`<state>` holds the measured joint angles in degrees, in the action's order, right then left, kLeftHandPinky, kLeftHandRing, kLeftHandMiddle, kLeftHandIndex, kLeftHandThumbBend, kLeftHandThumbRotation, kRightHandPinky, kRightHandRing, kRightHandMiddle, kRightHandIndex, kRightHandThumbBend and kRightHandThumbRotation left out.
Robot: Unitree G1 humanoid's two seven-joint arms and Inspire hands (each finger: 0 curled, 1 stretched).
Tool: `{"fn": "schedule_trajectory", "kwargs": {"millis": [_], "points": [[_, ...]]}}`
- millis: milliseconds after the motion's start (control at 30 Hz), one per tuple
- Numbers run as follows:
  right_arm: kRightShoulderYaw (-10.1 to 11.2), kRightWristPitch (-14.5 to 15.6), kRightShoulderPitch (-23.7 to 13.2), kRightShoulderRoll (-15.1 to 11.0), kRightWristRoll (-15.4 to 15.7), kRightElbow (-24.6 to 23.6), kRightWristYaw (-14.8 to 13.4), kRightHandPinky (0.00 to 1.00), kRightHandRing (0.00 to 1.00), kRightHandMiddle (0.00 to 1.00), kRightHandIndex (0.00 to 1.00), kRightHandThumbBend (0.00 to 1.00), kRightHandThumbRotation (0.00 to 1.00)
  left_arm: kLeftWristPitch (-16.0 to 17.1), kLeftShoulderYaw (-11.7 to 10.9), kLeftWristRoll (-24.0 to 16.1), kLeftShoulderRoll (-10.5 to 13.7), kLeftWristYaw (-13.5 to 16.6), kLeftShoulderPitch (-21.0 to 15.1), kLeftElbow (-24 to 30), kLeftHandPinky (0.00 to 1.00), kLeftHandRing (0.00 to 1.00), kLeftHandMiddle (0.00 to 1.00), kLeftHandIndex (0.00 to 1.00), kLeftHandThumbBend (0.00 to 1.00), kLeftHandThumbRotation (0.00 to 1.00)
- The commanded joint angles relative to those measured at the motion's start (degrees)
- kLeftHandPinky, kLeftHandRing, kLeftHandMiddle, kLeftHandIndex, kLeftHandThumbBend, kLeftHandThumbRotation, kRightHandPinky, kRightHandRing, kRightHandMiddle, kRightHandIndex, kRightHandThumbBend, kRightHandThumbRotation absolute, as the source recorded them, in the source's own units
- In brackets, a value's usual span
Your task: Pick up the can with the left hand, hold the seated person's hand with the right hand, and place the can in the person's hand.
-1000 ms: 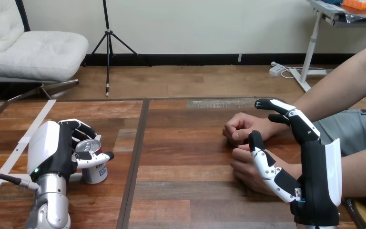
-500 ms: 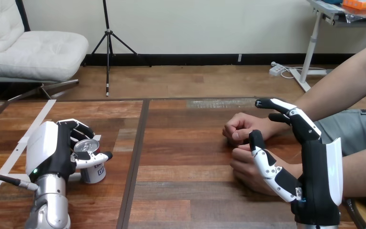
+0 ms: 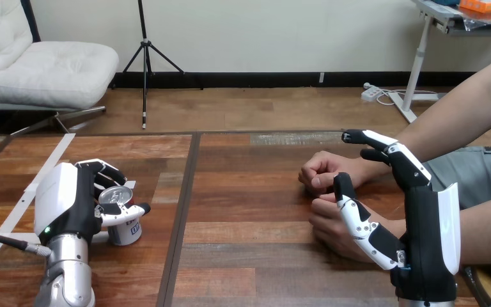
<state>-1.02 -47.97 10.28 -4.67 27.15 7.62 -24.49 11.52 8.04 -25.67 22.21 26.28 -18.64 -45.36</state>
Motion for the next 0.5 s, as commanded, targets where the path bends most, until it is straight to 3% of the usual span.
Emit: {"fn": "schedule_trajectory", "kwargs": {"millis": [0,133,233,467], "points": [[0.8,-0.2,-2.5,-0.1,-0.3,-2.4,-0.1,0.7,0.78,0.74,0.68,0.32,0.26,3.2,-0.5,-0.3,0.3,2.3,-3.3,0.2,0.42,0.45,0.49,0.49,0.77,0.0],[0.8,-0.4,-2.5,-0.2,-0.4,-2.3,0.0,0.7,0.78,0.74,0.68,0.32,0.26,6.0,-1.5,1.3,-0.2,2.6,-2.8,0.2,0.41,0.44,0.48,0.49,0.77,0.0],[0.8,-0.7,-2.5,-0.3,-0.6,-2.2,0.1,0.7,0.78,0.74,0.69,0.32,0.25,9.0,-3.2,4.7,-1.3,1.2,-2.2,0.6,0.4,0.43,0.47,0.48,0.76,0.0],[1.0,-0.4,-2.4,-0.2,-0.8,-2.4,0.0,0.7,0.77,0.74,0.69,0.33,0.24,15.2,-7.1,14.6,-4.1,-5.0,0.0,4.2,0.39,0.42,0.47,0.48,0.74,0.0]]}}
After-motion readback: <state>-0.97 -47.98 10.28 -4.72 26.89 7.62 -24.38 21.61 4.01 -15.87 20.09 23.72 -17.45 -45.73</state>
